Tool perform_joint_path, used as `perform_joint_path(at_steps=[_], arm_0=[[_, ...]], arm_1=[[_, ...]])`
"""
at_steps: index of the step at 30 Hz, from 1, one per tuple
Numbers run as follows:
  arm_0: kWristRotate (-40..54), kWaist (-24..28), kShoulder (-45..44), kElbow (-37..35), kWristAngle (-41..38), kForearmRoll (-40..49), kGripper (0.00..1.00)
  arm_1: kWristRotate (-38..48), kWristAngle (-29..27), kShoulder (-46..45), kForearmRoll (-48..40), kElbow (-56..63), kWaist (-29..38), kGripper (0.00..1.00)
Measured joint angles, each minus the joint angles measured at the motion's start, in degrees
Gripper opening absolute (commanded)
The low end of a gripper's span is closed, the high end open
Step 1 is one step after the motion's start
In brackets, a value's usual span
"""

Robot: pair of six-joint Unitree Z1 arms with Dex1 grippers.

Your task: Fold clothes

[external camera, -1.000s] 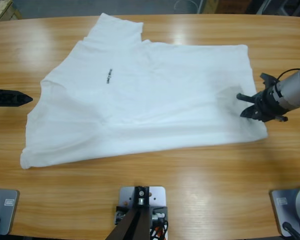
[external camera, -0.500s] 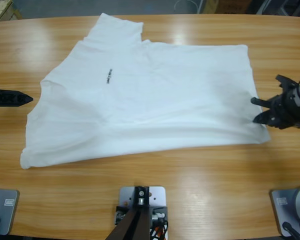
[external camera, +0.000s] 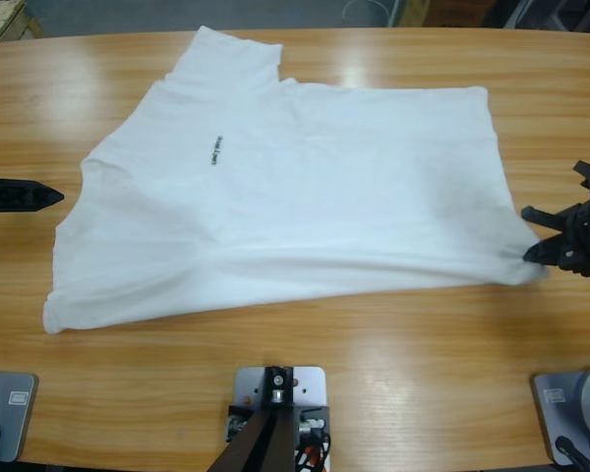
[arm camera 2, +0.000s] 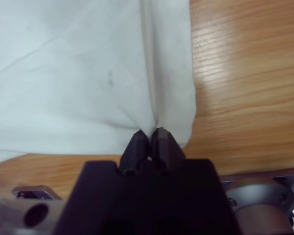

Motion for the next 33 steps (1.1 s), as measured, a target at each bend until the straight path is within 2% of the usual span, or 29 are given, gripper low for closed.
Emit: perform_joint_path(at_steps=[1,2,3,4,5,8,12,19,23,33], arm_0=[[0.03,0.0,-0.07,0.03,-0.09,-0.01,0.798],[0.09,0.0,-0.14,0.05,-0.2,-0.02,0.798],[0.18,0.0,-0.2,0.06,-0.34,-0.02,0.798],[0.26,0.0,-0.27,0.06,-0.42,-0.03,0.798],[0.37,0.0,-0.34,0.06,-0.47,-0.03,0.798],[0.58,0.0,-0.4,0.07,-0.52,-0.04,0.798],[0.6,0.0,-0.4,0.07,-0.52,-0.05,0.798],[0.6,0.0,-0.4,0.07,-0.52,-0.06,0.798],[0.6,0.0,-0.4,0.07,-0.52,-0.08,0.798],[0.6,0.0,-0.4,0.07,-0.52,-0.14,0.798]], arm_1=[[0.16,0.0,0.0,0.21,0.0,0.0,0.0],[0.32,0.0,0.0,0.38,0.0,0.0,0.069],[0.48,0.05,0.0,0.48,0.0,0.0,0.574],[0.66,0.1,0.0,0.55,0.0,0.0,0.866],[0.82,0.19,0.0,0.58,0.0,0.0,0.951],[1.31,0.82,0.9,0.75,0.0,0.0,0.996],[2.44,0.56,1.31,1.49,0.0,0.0,1.0],[3.99,-4.17,0.84,4.13,-0.38,0.0,1.0],[3.87,-4.72,0.63,4.83,-3.94,0.13,1.0],[4.73,-4.72,4.39,4.96,-12.06,10.06,1.0]])
